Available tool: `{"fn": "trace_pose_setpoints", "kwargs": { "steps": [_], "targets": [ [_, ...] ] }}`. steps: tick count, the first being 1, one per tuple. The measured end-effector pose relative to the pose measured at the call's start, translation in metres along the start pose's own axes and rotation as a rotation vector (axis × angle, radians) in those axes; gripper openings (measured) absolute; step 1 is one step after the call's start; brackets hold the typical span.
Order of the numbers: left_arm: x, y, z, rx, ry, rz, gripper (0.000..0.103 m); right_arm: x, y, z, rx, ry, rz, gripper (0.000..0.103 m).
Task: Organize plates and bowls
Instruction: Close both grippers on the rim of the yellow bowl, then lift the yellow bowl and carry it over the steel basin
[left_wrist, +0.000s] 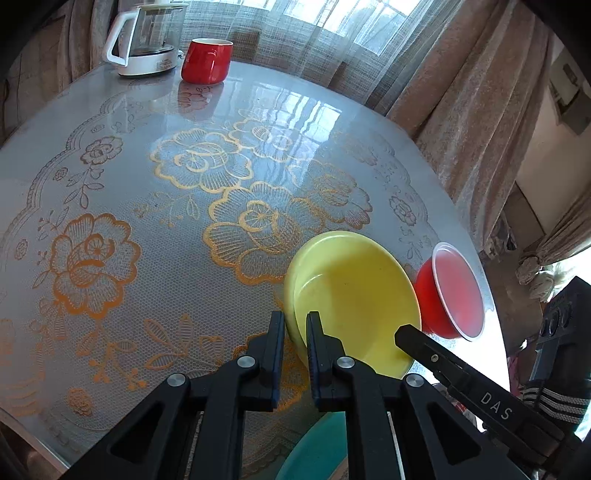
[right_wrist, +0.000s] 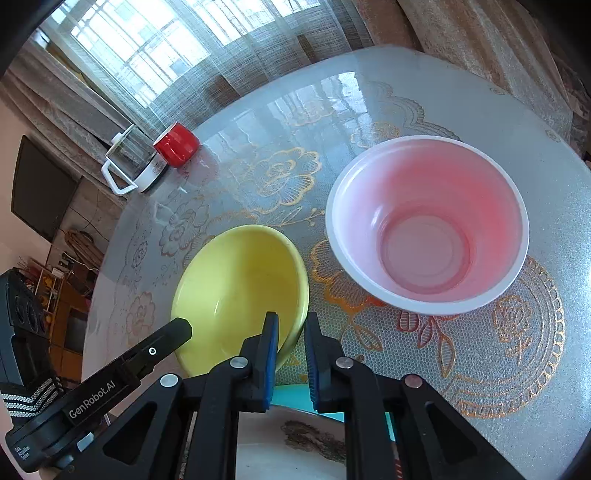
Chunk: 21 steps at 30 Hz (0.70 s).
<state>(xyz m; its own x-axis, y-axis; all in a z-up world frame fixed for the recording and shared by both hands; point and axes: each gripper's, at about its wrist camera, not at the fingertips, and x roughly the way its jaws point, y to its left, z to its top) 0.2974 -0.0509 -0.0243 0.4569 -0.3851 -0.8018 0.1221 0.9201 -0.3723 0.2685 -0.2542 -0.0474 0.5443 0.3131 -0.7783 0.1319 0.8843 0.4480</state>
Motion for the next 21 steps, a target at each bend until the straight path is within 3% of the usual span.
{"fn": "trace_pose_setpoints", "kwargs": {
  "steps": [12,21],
  "targets": [
    [-0.026,0.053,0.000,-0.080,-0.003,0.116,0.010,0.024,0.055,0.001,-0.160,0.065,0.031,0.014],
    [-0.033,0.063,-0.010,-0.069,-0.017,0.154,0.010,0.034,0.077,-0.009,-0.246,0.089,0.019,0.015]
  ]
}}
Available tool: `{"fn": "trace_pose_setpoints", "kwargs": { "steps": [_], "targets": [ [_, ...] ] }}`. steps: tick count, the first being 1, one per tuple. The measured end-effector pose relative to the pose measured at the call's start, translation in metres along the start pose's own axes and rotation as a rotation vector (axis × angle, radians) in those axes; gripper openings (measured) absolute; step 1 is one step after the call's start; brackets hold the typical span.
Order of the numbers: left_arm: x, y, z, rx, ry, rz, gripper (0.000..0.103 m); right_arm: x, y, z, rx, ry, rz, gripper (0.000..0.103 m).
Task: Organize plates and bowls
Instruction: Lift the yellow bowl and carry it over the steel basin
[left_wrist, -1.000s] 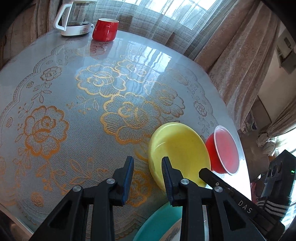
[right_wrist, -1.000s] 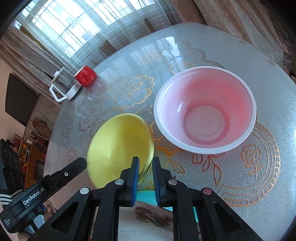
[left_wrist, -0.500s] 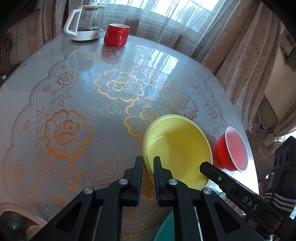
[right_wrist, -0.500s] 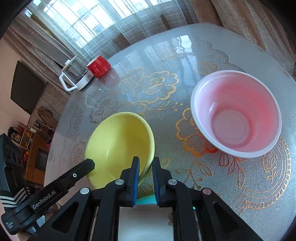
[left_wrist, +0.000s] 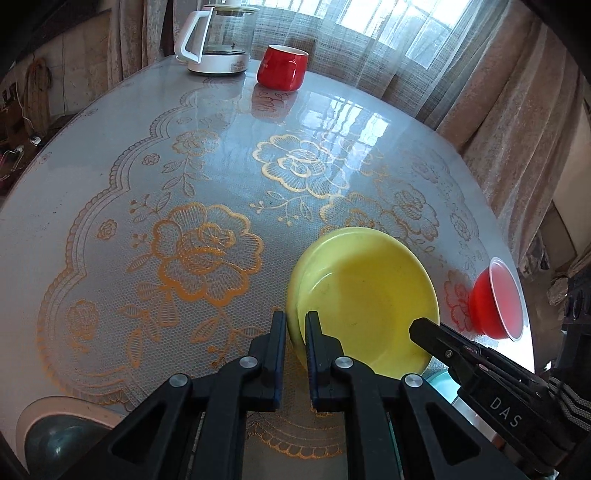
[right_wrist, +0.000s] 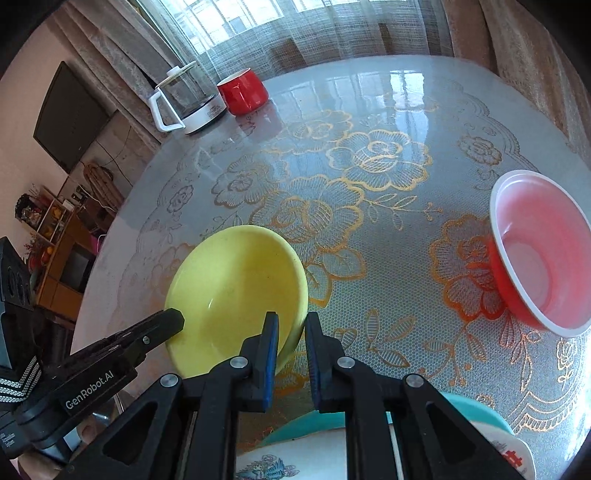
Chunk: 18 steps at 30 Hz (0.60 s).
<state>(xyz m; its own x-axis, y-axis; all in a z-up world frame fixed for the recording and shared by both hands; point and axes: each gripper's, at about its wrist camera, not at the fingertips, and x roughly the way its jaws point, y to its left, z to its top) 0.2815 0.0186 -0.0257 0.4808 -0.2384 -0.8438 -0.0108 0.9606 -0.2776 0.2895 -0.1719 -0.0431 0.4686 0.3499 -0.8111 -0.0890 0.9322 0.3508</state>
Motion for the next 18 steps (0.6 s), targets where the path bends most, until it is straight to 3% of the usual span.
{"fn": "trace_pose_setpoints", "kwargs": {
  "steps": [5,18],
  "targets": [
    [-0.005,-0.003,-0.009,0.037,-0.038,0.021,0.010,-0.002,0.011,-0.005,-0.062,-0.014,-0.021,0.014],
    [-0.042,0.001,-0.029,0.069,-0.122,-0.009,0.011,-0.022,0.014,-0.016,-0.061,-0.043,0.048,0.014]
  ]
}}
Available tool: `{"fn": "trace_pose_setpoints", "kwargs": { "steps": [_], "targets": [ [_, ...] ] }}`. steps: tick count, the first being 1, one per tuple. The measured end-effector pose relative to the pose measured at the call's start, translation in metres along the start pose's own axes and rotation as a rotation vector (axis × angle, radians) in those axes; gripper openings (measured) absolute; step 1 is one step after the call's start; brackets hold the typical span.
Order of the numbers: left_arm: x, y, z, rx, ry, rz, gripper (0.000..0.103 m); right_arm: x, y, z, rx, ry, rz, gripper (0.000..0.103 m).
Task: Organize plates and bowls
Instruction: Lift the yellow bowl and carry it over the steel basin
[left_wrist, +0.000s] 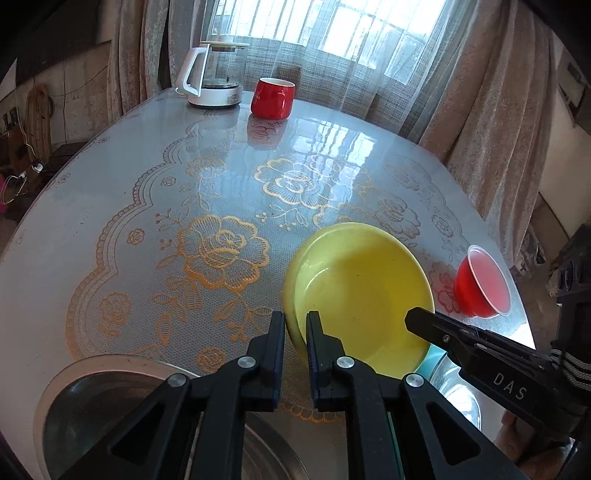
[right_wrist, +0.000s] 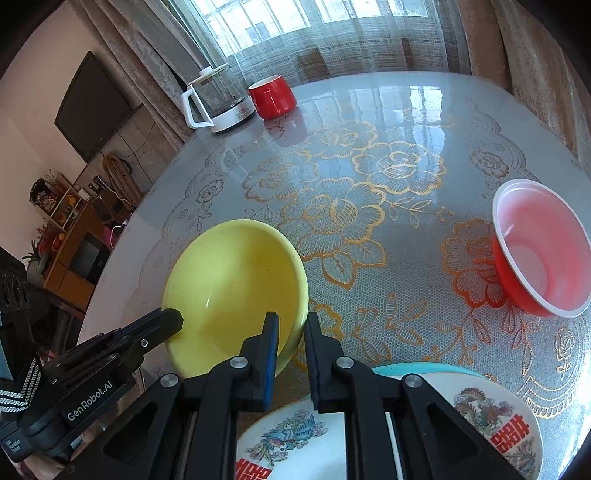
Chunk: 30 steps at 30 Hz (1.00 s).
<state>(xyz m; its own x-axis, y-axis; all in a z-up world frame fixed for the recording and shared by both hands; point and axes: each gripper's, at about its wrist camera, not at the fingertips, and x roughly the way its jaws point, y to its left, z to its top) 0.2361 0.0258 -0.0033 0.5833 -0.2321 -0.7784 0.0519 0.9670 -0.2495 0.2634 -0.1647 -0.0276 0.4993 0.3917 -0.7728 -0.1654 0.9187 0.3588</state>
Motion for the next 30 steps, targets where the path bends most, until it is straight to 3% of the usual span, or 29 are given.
{"fn": "trace_pose_setpoints", "kwargs": {
  "steps": [17,30],
  "targets": [
    [-0.061,-0.016,-0.036,0.089,-0.136,0.010,0.012,-0.050,0.010,-0.039,0.005,-0.084,0.078,0.014],
    [-0.081,-0.009,-0.065,0.083,-0.137,0.000,0.012,-0.073,0.019,-0.068,0.016,-0.132,0.122,0.014]
  ]
}}
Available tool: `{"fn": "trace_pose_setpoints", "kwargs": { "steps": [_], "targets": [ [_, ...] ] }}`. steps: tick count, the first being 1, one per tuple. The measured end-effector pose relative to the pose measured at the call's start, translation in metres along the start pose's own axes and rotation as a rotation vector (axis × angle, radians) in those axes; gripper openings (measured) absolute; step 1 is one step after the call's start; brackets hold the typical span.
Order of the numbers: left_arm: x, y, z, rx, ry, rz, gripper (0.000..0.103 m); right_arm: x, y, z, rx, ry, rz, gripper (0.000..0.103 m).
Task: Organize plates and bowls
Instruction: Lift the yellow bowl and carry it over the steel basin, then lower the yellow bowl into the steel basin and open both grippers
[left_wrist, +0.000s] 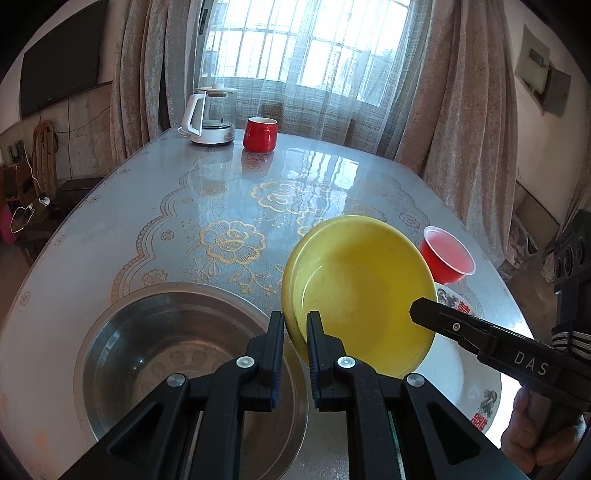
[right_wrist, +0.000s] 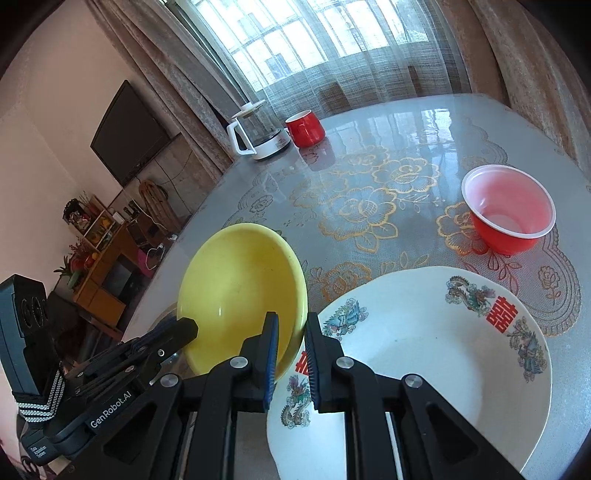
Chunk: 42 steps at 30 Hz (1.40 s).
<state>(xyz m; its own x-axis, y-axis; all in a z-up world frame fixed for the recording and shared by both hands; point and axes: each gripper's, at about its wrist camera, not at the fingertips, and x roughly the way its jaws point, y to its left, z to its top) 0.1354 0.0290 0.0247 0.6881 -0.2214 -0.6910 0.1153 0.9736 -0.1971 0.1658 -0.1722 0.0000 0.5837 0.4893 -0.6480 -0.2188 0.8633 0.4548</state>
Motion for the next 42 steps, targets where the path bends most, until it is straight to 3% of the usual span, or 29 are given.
{"fn": "trace_pose_setpoints", "kwargs": {
  "steps": [29,42],
  "targets": [
    [-0.045,0.063,-0.036,-0.081,-0.063,0.127,0.012,0.032,0.064,-0.027,-0.097,0.081,0.117,0.014],
    [-0.037,0.106,-0.042,-0.185,-0.031,0.154,0.012,0.068,0.092,-0.036,-0.155,0.163,0.119,0.016]
  ]
}}
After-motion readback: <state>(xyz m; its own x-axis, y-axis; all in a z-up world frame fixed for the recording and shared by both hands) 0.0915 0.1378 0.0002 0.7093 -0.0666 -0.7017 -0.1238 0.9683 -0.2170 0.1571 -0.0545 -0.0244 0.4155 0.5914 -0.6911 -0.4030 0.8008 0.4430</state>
